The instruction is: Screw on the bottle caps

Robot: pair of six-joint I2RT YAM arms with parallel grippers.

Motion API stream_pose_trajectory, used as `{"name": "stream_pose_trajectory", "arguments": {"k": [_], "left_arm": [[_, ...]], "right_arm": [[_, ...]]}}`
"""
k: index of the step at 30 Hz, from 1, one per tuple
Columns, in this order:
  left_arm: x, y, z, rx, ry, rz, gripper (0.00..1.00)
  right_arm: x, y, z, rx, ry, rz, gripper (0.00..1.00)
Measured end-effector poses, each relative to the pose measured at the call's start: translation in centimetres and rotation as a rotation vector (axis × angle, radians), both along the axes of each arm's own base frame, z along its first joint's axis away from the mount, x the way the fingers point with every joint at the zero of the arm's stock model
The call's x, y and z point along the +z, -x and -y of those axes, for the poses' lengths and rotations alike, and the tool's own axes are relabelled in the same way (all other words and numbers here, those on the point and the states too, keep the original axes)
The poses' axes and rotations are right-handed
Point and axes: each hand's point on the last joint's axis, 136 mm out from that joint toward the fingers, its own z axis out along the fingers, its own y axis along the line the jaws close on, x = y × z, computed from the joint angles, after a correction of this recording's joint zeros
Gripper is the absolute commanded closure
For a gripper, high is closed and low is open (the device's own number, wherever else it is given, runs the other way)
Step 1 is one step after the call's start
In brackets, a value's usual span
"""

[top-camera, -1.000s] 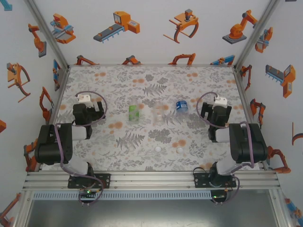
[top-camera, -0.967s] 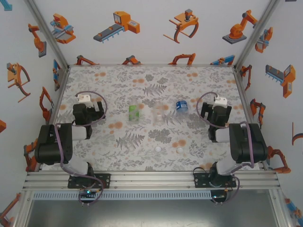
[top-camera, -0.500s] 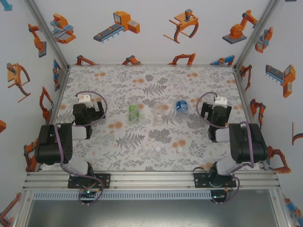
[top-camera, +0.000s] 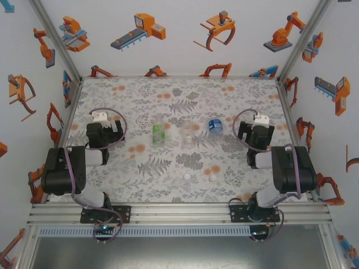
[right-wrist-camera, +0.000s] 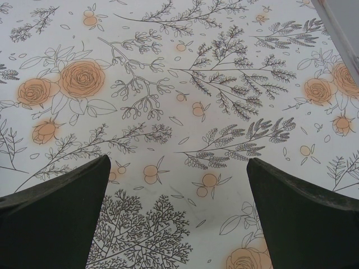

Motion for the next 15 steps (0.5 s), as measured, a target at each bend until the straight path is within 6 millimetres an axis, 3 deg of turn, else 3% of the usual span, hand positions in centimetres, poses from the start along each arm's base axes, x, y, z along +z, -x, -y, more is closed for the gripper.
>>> {"name": "stream_pose_trajectory", "arguments": {"k": [9, 15], "left_arm": [[0.0, 0.0, 0.2, -0.003, -0.006, -0.001, 0.03], [0.7, 0.5, 0.9, -0.019, -0.03, -0.016, 0.03]], "right_arm": [[0.3, 0.1, 0.0, 0.001, 0.0, 0.004, 0.05], [3.7, 0.7, -0.8, 0.029, 0.003, 0.031, 0.06]]}}
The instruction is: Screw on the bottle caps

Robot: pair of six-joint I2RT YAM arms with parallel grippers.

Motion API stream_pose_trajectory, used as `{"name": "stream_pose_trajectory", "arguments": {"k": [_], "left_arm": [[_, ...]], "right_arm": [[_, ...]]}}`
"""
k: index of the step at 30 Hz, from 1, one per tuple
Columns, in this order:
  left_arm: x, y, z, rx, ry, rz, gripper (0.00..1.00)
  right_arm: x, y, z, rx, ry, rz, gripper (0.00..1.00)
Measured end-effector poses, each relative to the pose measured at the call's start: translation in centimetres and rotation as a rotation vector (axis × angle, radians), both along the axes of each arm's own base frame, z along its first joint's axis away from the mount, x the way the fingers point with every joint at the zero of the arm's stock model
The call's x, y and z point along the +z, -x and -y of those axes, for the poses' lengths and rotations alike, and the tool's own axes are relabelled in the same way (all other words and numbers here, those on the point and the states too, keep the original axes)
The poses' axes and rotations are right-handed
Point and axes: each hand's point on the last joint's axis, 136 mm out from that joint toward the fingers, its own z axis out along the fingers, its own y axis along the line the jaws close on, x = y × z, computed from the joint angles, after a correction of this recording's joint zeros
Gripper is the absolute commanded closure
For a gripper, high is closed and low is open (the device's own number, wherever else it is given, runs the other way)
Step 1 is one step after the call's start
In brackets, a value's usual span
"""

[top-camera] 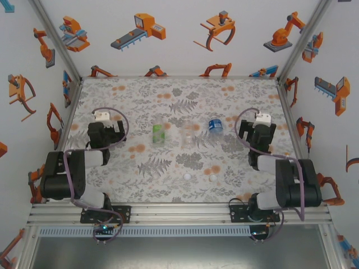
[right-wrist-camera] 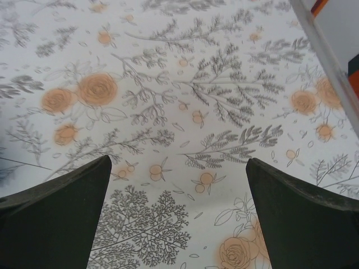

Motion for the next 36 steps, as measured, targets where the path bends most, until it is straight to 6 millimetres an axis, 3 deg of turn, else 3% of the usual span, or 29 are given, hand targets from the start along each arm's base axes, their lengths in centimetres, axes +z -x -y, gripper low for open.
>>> {"name": "stream_pose_trajectory", "arguments": {"k": [5, 9, 15, 19, 25, 29, 36], "left_arm": [[1.5, 0.5, -0.5, 0.04, -0.024, 0.011, 0.03], [3.5, 0.6, -0.6, 0.071, -0.039, 0.03, 0.03], [8.8, 0.2, -0.8, 0.123, 0.014, 0.038, 0.02], [12.5, 0.1, -0.4, 0.12, 0.059, 0.01, 0.01], [16.5, 0.6, 1.6, 0.022, 0.116, -0.078, 0.03], [16.6, 1.7, 2.7, -0.045, 0.129, -0.14, 0.03], [14.0, 3.9, 4.1, -0.136, 0.142, -0.214, 0.03]], "right_arm": [[3.6, -1.2, -1.8, 0.069, -0.008, -0.008, 0.07], [4.8, -1.6, -3.9, 0.135, -0.035, -0.075, 0.08], [5.9, -1.7, -7.2, 0.206, -0.127, -0.212, 0.11], [6.0, -1.8, -9.3, 0.246, -0.197, -0.308, 0.14], [4.3, -2.2, -12.9, 0.314, -0.242, -0.487, 0.16], [2.3, -2.4, -14.4, 0.336, -0.251, -0.596, 0.18], [-0.7, -3.5, -15.7, 0.334, -0.248, -0.739, 0.22]]}}
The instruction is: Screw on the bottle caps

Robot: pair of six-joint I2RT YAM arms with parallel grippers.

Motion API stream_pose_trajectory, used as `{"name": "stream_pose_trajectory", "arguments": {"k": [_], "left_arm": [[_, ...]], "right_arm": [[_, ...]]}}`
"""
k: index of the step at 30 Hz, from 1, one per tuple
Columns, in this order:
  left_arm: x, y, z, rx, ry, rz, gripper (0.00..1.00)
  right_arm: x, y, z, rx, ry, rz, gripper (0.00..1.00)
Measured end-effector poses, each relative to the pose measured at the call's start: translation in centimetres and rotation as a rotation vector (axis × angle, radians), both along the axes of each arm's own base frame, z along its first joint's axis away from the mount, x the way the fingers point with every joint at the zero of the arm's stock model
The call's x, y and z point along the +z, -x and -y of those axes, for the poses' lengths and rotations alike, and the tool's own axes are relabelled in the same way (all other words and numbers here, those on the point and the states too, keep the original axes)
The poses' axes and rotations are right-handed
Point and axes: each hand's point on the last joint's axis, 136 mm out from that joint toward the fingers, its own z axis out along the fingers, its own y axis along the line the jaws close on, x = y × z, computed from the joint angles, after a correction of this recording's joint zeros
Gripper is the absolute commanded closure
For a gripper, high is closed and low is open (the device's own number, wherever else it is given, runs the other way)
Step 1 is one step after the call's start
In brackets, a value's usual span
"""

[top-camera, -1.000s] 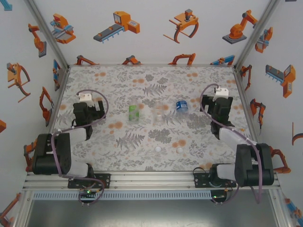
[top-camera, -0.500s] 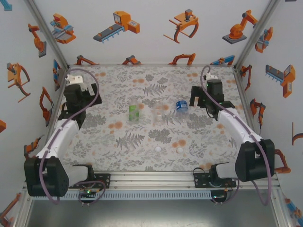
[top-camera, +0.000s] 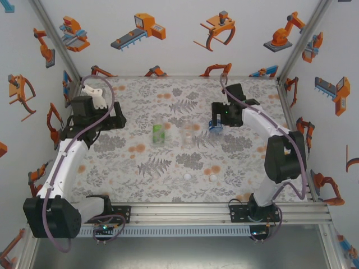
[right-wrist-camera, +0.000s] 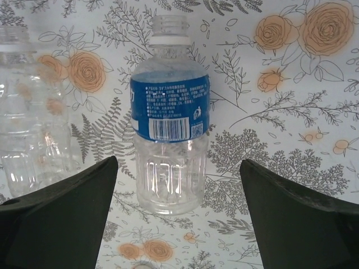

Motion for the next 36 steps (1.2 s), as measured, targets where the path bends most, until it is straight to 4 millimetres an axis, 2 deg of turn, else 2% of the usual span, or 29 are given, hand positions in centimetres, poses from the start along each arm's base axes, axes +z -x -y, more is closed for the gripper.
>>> {"name": "stream_pose_trajectory", "arguments": {"k": [8, 21, 26, 32, 36], "left_arm": [[0.0, 0.5, 0.3, -0.023, 0.0, -0.001, 0.03], [0.0, 0.6, 0.9, -0.055, 0.024, -0.002, 0.03], [0.1, 0.7, 1.1, -0.06, 0.03, -0.003, 0.03], [-0.5, 0.5, 1.3, -0.059, 0.054, -0.03, 0.03], [-0.9, 0.5, 1.5, -0.064, 0.067, -0.049, 0.03]], "right_arm": [[-2.5, -2.3, -1.4, 0.022, 0.014, -0.088, 0.27], [-6.0, -3.7, -2.0, 0.05, 0.05, -0.173, 0.35], [-6.4, -3.5, -2.2, 0.057, 0.056, -0.186, 0.4], [-6.4, -3.4, -2.4, 0.066, 0.058, -0.183, 0.53], [-6.2, -3.2, -2.4, 0.066, 0.059, -0.171, 0.56]]}}
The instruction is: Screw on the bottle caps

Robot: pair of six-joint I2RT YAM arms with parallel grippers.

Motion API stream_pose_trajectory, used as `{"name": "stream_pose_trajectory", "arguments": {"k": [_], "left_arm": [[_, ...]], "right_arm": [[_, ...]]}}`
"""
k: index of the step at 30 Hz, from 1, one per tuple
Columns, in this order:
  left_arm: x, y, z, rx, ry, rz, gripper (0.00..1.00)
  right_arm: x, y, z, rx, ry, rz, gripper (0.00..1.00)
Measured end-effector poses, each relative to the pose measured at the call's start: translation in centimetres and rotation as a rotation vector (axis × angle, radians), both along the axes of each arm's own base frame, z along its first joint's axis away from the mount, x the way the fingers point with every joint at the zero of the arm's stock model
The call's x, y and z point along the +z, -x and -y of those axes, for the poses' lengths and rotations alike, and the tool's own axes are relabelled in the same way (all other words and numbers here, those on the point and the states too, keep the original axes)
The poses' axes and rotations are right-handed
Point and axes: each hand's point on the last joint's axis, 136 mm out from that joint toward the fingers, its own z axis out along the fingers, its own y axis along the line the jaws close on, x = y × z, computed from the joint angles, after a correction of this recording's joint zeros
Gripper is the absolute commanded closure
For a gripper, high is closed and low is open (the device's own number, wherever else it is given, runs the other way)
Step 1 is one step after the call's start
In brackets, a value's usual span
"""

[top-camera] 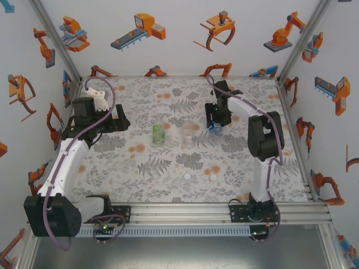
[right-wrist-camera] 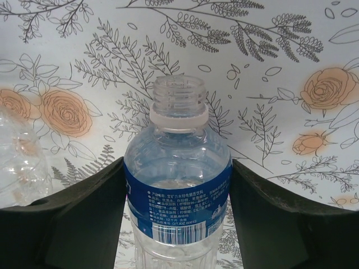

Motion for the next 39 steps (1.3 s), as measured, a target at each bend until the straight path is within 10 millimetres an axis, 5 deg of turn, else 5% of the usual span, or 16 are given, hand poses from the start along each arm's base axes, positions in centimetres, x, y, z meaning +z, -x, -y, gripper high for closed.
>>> {"name": "stream_pose_trajectory", "arguments": {"k": [6, 15, 21, 30, 39], "left_arm": [[0.3, 0.1, 0.9, -0.028, 0.048, -0.001, 0.03], [4.0, -0.4, 4.6, -0.114, 0.22, 0.099, 0.02], [7.7, 0.2, 9.0, -0.258, 0.352, 0.195, 0.02], [15.9, 6.5, 18.6, -0.711, 0.503, 0.472, 0.01], [19.7, 11.4, 21.8, -0.934, 0.554, 0.615, 0.02]], "right_arm": [[3.1, 1.3, 0.0, -0.019, -0.047, 0.076, 0.57], [15.9, 2.9, -3.2, 0.021, -0.336, 0.429, 0.65], [22.2, 4.8, -5.9, 0.096, -0.538, 0.601, 0.66], [32.1, 9.6, -10.3, 0.267, -0.806, 0.805, 0.67], [40.2, 15.9, -12.7, 0.422, -1.002, 0.98, 0.68]]}}
